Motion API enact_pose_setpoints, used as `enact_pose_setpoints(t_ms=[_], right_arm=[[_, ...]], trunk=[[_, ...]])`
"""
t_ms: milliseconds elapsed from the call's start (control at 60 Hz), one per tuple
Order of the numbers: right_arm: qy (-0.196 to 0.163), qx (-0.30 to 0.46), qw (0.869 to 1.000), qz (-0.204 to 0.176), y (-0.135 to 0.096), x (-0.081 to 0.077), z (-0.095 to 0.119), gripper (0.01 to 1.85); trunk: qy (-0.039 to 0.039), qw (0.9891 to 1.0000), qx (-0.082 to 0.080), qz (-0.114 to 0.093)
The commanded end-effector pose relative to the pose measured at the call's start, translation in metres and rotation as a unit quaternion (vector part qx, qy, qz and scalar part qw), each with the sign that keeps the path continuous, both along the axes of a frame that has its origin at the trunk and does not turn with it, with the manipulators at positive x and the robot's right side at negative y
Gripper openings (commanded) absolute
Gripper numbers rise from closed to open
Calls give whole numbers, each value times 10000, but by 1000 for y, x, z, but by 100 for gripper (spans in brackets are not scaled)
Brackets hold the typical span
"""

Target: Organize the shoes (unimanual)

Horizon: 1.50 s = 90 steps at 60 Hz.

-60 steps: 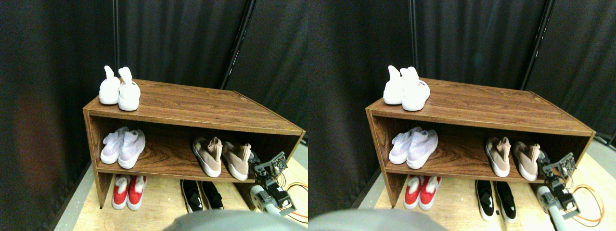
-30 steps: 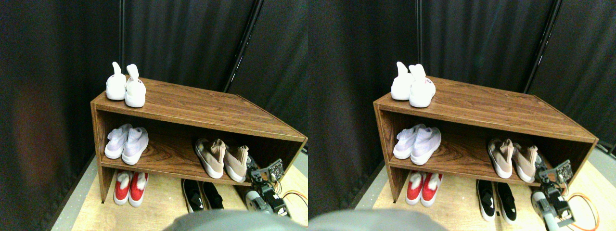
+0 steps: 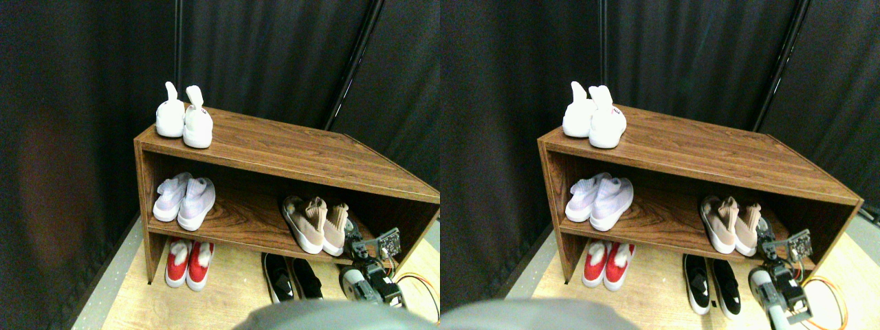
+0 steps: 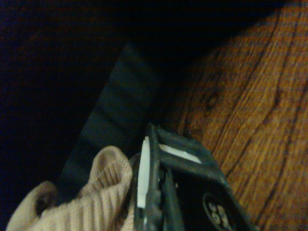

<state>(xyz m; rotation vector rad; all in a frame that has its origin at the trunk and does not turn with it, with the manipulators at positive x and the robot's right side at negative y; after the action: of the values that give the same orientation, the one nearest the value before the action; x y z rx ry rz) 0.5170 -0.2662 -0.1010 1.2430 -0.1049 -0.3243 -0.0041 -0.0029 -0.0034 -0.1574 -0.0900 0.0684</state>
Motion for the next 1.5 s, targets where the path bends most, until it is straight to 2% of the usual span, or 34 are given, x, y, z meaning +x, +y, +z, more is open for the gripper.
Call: enact_pose_setpoints(t_ms=[17,183,350,417,617,750,833,983,1133,1167,1217,1233,1333,1400,1483,1500], right_arm=[[78,116,9999,85,4,-4,0,6],[69,154,9998,94,8,-7,0,6],[23,-239,9996,-170,-4,-6,-2,6],[15,-546,9984,-130,-9,-6,-1,6],[-164,-893,9958,-148,-20,-14,20,6],[-347,-1142,9928,91,-26,-21,38,6],[-493,-992,9937,185,-27,-26,46,6],[-647,-983,9926,301,-26,-45,61,6],[-905,-1070,9885,574,-26,-64,72,6],[-990,-1094,9861,763,-26,-70,76,6],[-1018,-1022,9866,766,-27,-75,77,6],[-1050,-984,9863,810,-27,-79,78,6],[-1283,-934,9785,1321,-29,-96,74,6],[-1323,-847,9777,1393,-31,-103,68,6],[-1310,-847,9768,1470,-31,-114,58,6],[-1310,-847,9768,1470,-31,-114,58,6]], trunk=[[109,9999,-65,82],[107,9999,-56,70],[95,9999,-24,33],[87,10000,-1,8],[50,9999,117,-105],[26,9997,177,-187],[9,9995,201,-228],[-6,9995,208,-255],[31,9993,226,-280],[31,9993,226,-280],[53,9994,213,-280],[82,9994,210,-270],[122,9994,211,-253],[176,9993,212,-247],[284,9990,216,-253],[284,9990,216,-253]])
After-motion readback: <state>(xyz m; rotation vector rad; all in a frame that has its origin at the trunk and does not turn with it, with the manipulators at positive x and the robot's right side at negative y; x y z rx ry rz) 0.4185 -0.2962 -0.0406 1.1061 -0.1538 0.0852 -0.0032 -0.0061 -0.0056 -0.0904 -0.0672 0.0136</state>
